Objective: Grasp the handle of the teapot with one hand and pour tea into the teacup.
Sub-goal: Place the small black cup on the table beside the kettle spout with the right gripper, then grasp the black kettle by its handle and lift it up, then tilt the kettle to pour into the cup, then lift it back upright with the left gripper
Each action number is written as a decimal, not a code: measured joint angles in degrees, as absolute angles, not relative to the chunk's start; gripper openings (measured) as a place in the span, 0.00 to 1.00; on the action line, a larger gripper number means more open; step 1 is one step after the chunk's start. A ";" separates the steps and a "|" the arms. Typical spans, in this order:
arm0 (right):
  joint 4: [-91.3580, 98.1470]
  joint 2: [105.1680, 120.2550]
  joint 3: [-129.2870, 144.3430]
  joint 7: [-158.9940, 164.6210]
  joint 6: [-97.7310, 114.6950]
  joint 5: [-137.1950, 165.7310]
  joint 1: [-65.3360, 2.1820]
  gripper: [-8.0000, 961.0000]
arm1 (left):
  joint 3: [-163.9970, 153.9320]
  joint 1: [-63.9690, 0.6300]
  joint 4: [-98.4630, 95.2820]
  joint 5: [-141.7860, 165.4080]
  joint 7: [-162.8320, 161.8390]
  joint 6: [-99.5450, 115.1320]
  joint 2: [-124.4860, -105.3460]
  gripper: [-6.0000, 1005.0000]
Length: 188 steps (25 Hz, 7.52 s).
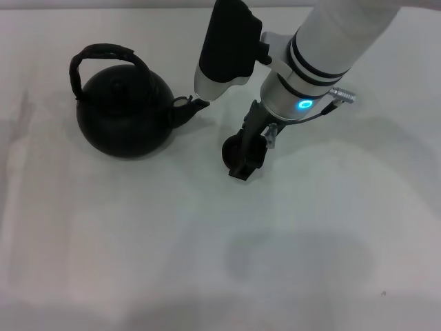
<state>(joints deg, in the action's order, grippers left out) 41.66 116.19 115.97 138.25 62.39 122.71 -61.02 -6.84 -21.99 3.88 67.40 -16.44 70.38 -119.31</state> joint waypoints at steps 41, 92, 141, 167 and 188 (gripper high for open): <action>45.24 116.14 116.31 137.39 57.92 122.18 -56.15 0.88 | -7.12 -21.63 4.51 67.58 -16.43 71.73 -119.34 0.86; -4.06 116.19 43.97 19.24 69.96 39.47 -32.92 0.86 | -20.42 -15.20 5.53 71.09 -16.97 81.18 -119.37 0.83; -2.96 116.19 43.77 23.71 65.21 39.28 -35.01 0.86 | -25.84 -24.94 5.64 69.47 -12.48 74.80 -119.34 0.43; -2.99 116.19 43.77 24.17 65.58 39.38 -34.48 0.86 | -26.66 -28.96 -1.86 78.24 -12.08 82.08 -118.97 0.09; -2.03 116.12 43.77 25.76 65.25 39.28 -34.72 0.87 | -27.05 -36.35 -1.98 86.98 4.62 74.71 -119.36 0.09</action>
<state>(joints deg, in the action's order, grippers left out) -2.03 116.12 43.77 25.76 65.25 39.28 -34.72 -27.05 -36.35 -1.98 86.98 4.62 74.71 -119.36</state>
